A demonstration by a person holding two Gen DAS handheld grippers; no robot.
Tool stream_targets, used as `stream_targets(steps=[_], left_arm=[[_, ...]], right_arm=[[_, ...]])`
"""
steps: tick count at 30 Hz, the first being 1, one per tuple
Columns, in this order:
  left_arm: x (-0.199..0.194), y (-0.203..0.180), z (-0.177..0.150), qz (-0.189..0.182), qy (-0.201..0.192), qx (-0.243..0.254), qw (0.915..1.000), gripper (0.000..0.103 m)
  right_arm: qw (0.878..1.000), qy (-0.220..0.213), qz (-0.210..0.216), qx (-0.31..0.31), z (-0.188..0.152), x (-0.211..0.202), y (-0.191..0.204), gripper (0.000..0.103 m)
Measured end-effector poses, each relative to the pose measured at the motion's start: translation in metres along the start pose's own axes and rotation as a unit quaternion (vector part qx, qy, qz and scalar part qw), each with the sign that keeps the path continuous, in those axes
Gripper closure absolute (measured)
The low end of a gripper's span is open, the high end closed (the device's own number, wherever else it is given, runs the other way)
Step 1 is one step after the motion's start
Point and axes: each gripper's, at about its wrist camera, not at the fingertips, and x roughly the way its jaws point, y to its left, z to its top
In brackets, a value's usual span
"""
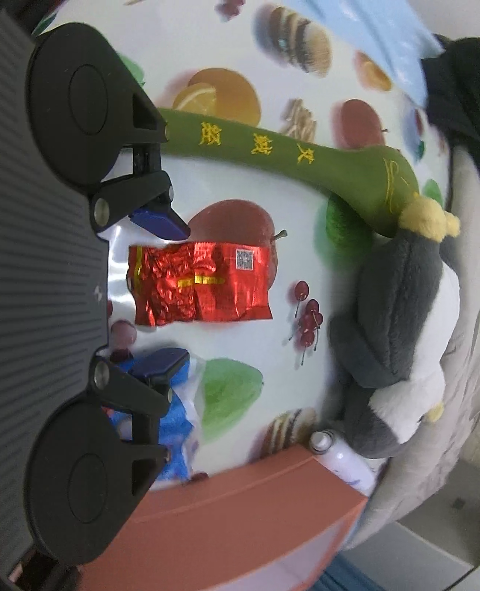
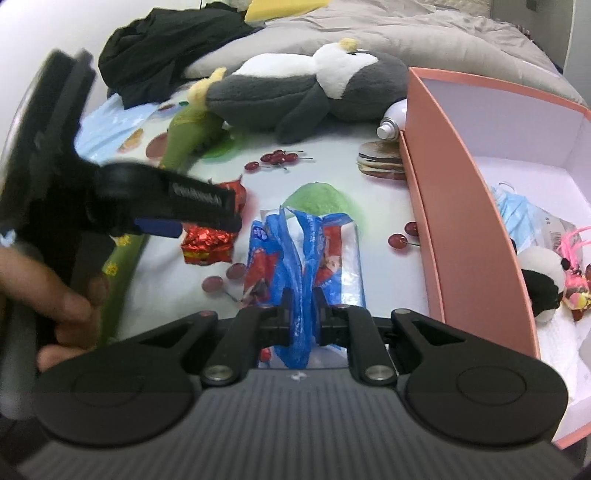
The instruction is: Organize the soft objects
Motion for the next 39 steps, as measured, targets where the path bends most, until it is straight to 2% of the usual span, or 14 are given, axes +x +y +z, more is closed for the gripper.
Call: stream_targets(steps=[2,3,5,7,9,11,24,29,33,36,39], left_arm=[[0.003,0.001,-0.002,0.003,0.001,0.005,1.0000,0.034],[0.005,0.002,-0.002,0.003,0.002,0.004,1.0000,0.034],[0.008,0.004,-0.002,0.005,0.002,0.003,1.0000,0.034],[0.010,0.005,-0.003,0.007,0.003,0.007,0.9999,0.035],[0.011,0.006,-0.003,0.002,0.005,0.008,1.0000,0.041],[0.012,0.007,-0.004,-0.002,0.010,0.006,0.9999,0.046],[-0.004,0.012,-0.010,-0.016,-0.012,0.016,0.9997,0.047],[-0.010,0.019,-0.012,-0.021,-0.016,0.007,0.9996,0.047],[-0.017,0.023,-0.015,-0.022,-0.023,0.006,0.9995,0.047],[-0.024,0.026,-0.018,-0.025,-0.026,0.002,0.9994,0.047],[-0.031,0.028,-0.020,-0.030,-0.025,0.003,0.9992,0.047]], right_arm=[[1.000,0.000,0.003,0.013,0.001,0.000,-0.004,0.079],[1.000,0.001,0.002,0.015,0.000,0.000,-0.005,0.072],[1.000,0.001,0.006,0.015,-0.001,0.000,-0.007,0.068],[1.000,0.003,0.010,0.019,-0.001,0.001,-0.008,0.056],[1.000,0.002,0.012,0.023,-0.001,0.002,-0.009,0.051],[1.000,0.002,0.014,0.024,0.000,0.005,-0.009,0.051],[1.000,0.008,0.020,0.003,0.004,0.028,0.001,0.053],[1.000,0.015,0.022,0.010,0.005,0.030,0.005,0.057],[0.999,0.025,0.027,0.017,0.004,0.040,0.006,0.074],[0.999,0.033,0.021,0.014,0.002,0.046,0.007,0.092],[0.999,0.033,0.022,0.016,0.003,0.043,0.007,0.097]])
